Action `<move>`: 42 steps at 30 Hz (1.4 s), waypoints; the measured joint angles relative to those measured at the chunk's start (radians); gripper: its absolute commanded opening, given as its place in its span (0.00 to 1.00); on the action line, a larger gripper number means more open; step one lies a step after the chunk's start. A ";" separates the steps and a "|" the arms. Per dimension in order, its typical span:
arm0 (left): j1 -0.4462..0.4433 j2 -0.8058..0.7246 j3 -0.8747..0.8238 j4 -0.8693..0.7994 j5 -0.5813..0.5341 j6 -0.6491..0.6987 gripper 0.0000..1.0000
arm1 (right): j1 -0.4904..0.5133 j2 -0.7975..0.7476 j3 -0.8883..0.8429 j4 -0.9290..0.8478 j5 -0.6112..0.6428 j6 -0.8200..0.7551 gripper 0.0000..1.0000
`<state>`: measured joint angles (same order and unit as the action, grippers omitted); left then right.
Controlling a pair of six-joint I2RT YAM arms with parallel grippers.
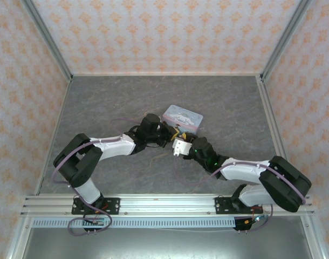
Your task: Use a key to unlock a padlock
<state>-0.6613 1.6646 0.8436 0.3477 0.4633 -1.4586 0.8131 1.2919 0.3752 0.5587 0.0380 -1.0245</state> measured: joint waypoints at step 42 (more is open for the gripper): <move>0.007 0.000 -0.001 0.005 -0.023 0.000 0.00 | 0.007 0.081 0.049 0.068 0.054 0.174 0.00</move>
<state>-0.6540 1.6646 0.8425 0.3527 0.4404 -1.4586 0.8204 1.3731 0.4244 0.6270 0.0917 -0.8505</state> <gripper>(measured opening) 0.052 0.049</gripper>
